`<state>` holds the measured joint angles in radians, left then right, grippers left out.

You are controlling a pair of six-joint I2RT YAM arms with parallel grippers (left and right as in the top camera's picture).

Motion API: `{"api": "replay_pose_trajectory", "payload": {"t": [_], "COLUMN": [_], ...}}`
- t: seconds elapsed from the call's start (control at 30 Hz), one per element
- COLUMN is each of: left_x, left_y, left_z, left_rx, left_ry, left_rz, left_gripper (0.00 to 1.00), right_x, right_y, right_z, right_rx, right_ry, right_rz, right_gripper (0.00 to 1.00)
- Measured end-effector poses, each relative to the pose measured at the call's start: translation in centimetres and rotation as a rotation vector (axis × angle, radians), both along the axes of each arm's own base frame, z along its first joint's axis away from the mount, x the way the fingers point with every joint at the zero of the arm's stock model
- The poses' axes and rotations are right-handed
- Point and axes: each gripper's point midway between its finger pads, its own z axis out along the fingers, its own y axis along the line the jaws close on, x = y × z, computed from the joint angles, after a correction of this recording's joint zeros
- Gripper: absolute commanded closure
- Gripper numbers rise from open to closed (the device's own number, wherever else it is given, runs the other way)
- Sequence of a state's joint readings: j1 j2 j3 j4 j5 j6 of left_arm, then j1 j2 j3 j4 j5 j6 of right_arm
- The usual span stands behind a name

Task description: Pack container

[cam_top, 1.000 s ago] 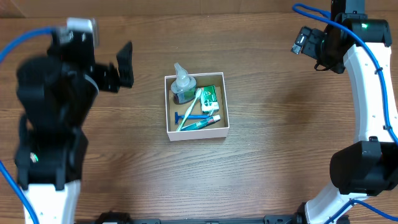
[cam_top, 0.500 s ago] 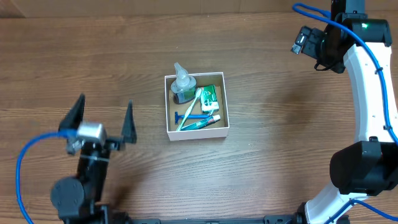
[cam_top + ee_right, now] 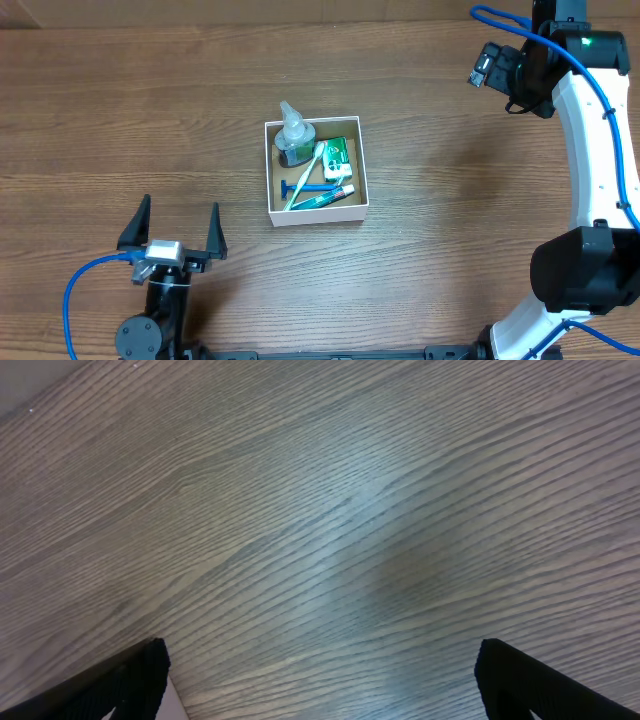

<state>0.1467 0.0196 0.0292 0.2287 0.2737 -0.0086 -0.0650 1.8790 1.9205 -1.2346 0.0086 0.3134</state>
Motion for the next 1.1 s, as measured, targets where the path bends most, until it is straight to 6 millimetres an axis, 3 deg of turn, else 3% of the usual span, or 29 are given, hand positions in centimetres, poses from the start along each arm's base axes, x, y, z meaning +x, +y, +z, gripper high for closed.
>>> {"api": "replay_pose_trajectory", "payload": {"t": [0.17, 0.27, 0.33, 1.1], "left_x": [0.6, 0.8, 0.7, 0.7], "left_y": [0.1, 0.1, -0.1, -0.9], "left_z": [-3.5, -6.7, -7.5, -7.6], "left_rx": [-0.038, -0.059, -0.06, -0.054], "left_ry": [0.132, 0.261, 0.292, 0.299], "left_rz": [-0.004, -0.004, -0.009, -0.033], "left_gripper": [0.0, 0.0, 0.0, 0.0], "right_x": [0.0, 0.0, 0.0, 0.0], "right_y": [0.0, 0.0, 0.0, 0.0], "right_z": [0.0, 0.0, 0.0, 0.0], "right_rx": [0.0, 0.0, 0.0, 0.0], "right_ry": [0.0, 0.0, 0.0, 0.0], "right_rz": [0.0, -0.001, 0.0, 0.0], "right_gripper": [0.0, 0.0, 0.0, 0.0]}}
